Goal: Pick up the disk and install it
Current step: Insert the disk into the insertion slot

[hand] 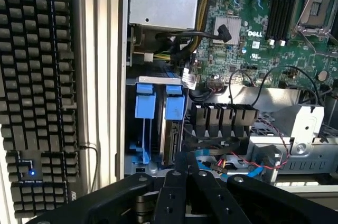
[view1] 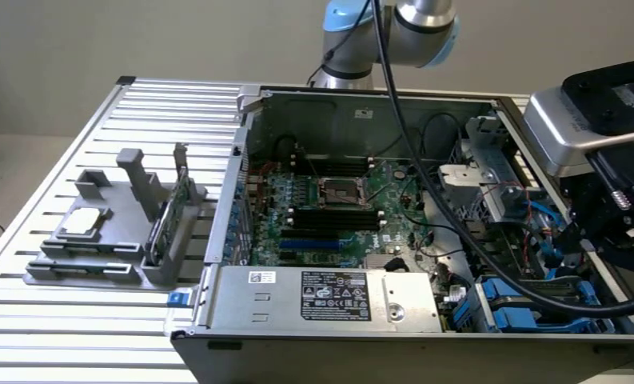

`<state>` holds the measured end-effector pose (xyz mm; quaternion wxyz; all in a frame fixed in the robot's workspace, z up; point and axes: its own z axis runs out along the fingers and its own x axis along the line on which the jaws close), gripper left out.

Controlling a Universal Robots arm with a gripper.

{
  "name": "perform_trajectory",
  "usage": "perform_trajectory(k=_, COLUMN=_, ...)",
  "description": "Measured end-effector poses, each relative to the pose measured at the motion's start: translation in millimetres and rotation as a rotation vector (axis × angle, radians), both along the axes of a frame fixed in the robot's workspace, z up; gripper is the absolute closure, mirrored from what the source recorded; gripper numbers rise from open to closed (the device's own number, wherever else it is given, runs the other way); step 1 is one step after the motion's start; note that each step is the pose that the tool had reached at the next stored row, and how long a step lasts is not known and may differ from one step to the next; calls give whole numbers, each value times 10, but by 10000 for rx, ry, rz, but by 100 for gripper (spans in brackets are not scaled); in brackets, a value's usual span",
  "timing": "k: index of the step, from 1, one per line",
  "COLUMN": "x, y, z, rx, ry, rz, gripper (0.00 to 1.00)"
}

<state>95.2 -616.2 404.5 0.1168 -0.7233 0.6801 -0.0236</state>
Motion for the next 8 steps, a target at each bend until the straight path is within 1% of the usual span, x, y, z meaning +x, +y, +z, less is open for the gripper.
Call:
perform_trajectory(k=2, x=27, y=0, z=-14, rx=31, ry=1, rz=0, gripper=89)
perform_trajectory(k=5, x=150, y=0, z=-22, rx=68, ry=20, rz=-2, gripper=89)
perform_trajectory(k=7, x=236, y=0, z=-28, rx=93, ry=61, rz=-1, gripper=89)
perform_trajectory(k=8, x=264, y=0, z=-30, rx=109, ry=109, rz=-1, gripper=89)
